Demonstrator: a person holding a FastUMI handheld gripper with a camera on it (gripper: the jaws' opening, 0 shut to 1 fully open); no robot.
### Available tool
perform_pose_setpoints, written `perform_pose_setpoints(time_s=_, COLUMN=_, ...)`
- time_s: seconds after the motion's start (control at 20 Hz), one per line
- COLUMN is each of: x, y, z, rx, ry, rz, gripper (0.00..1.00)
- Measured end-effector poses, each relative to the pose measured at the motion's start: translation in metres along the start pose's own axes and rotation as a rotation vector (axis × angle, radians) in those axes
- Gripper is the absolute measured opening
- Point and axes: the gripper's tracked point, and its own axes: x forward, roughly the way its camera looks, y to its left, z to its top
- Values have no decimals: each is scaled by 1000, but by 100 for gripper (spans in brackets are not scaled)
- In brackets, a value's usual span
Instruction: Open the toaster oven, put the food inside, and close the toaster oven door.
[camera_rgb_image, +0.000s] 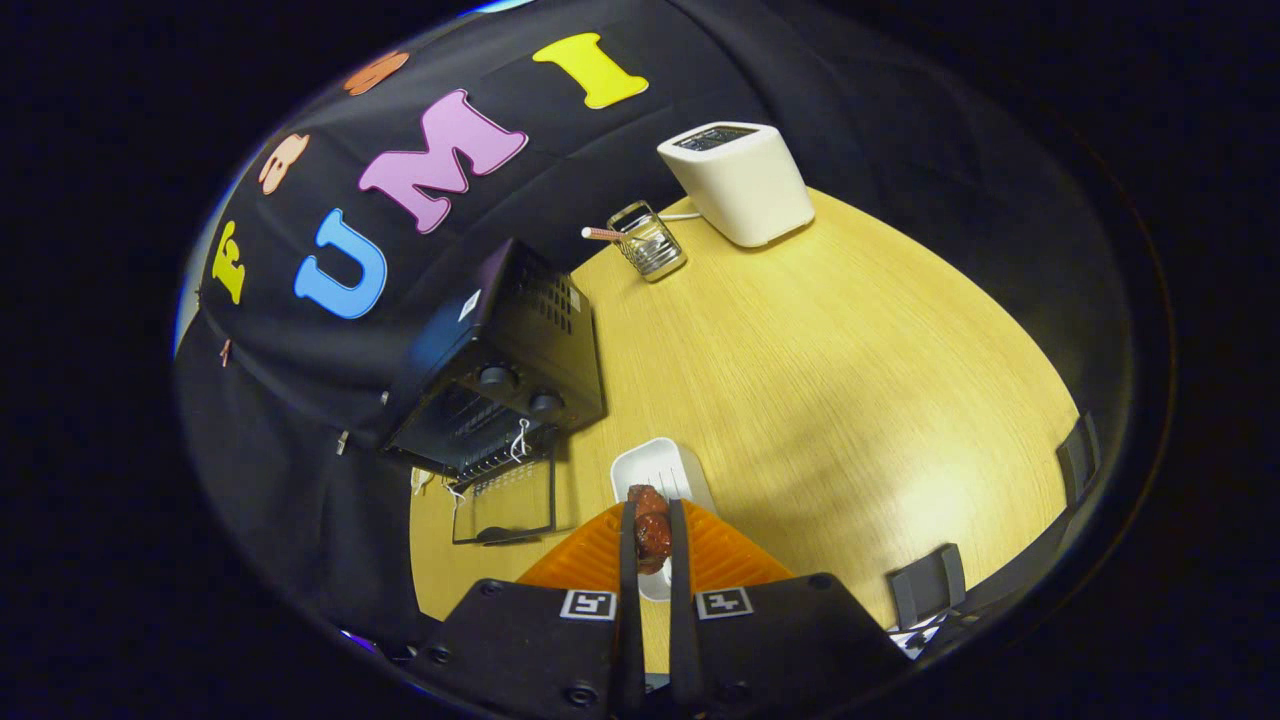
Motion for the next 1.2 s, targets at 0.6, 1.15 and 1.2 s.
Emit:
perform_pose_setpoints(time_s=0.6, x=-8, y=135, z=-55, rx=57, ry=-112, rz=107, gripper=14)
perform_pose_setpoints(time_s=1.15, x=108, y=237, z=-55, rx=215, ry=-195, rz=256, gripper=14)
perform_pose_setpoints(time_s=1.2, x=119, y=239, z=-53, rx=228, ry=-211, rz=256, gripper=14)
